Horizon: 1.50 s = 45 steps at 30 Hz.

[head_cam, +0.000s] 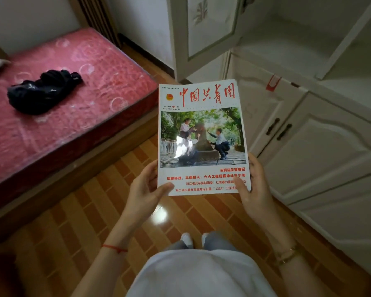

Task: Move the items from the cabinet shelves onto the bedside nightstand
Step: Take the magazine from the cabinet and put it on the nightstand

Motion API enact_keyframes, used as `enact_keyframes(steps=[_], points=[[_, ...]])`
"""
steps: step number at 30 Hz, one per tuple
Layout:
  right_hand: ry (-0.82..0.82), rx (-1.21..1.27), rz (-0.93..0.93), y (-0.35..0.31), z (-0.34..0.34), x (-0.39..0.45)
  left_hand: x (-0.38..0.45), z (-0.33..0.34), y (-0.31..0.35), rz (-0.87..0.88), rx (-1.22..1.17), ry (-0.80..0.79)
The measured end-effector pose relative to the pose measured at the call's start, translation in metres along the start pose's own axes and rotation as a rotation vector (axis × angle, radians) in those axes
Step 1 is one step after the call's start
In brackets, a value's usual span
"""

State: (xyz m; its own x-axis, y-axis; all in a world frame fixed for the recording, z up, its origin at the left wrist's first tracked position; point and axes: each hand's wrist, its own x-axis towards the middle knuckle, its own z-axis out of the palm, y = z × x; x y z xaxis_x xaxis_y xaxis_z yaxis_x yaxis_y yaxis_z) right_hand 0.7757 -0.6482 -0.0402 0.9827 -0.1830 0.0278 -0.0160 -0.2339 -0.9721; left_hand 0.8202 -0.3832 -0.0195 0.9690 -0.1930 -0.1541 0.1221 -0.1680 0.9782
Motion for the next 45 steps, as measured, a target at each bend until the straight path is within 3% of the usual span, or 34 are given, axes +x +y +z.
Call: enact_keyframes(steps=[13, 21, 33, 45], points=[[-0.375, -0.018, -0.058, -0.003, 0.005, -0.010, -0.107, 0.023, -0.017, -0.067, -0.094, 0.395], [-0.730, -0.053, -0.104, -0.016, 0.068, -0.005, -0.171, 0.007, -0.035, -0.162, -0.139, 0.730], [-1.128, -0.037, -0.295, -0.063, 0.290, -0.011, -0.238, -0.113, -0.080, -0.243, -0.232, 1.228], [-1.389, -0.033, -0.416, -0.140, 0.565, -0.093, -0.343, -0.326, -0.127, -0.357, -0.137, 1.485]])
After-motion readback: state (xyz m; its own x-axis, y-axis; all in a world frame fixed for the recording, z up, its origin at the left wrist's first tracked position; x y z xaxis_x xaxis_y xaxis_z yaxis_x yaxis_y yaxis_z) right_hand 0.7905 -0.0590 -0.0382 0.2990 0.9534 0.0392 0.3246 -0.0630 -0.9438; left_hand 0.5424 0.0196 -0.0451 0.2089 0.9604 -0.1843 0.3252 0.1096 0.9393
